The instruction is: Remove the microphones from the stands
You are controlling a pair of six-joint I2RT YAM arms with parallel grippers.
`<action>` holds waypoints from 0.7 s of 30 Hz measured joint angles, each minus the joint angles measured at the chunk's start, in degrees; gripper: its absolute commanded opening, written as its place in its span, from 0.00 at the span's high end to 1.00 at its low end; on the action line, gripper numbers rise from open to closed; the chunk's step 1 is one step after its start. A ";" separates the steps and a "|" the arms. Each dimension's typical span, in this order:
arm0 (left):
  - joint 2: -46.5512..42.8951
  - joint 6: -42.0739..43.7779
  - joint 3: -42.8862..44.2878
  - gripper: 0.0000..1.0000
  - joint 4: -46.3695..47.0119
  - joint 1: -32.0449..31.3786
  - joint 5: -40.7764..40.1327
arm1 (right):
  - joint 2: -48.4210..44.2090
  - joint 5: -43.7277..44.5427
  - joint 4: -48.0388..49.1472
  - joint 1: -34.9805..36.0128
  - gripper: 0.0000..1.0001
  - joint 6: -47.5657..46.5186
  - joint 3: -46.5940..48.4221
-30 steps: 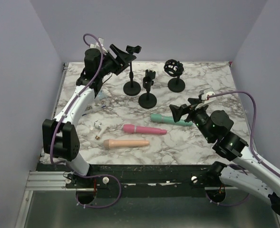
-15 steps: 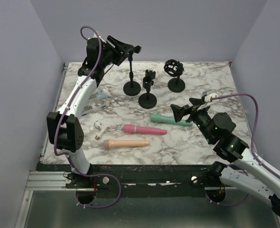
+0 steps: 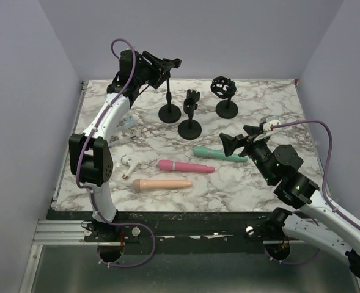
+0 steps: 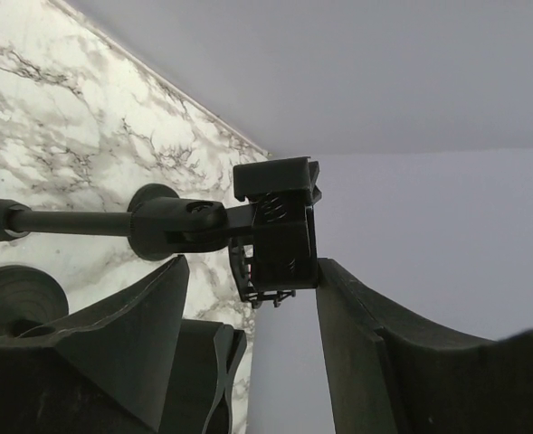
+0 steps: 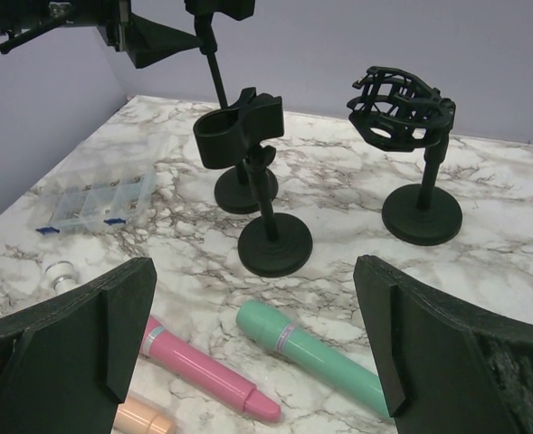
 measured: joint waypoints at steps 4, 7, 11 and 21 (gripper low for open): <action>0.11 -0.07 0.00 0.53 0.61 0.00 -0.04 | 0.00 0.02 0.02 -0.02 0.00 -0.02 0.00; 0.11 -0.13 0.00 0.61 1.29 0.00 -0.07 | 0.02 0.02 0.04 -0.02 0.00 -0.04 0.00; 0.11 -0.20 -0.42 0.69 3.13 -0.02 -0.26 | 0.13 0.02 0.04 -0.02 0.00 -0.04 0.00; -0.20 -0.57 -6.03 0.76 13.09 -0.11 -0.24 | 1.14 0.02 0.33 -0.02 0.00 -0.17 -0.13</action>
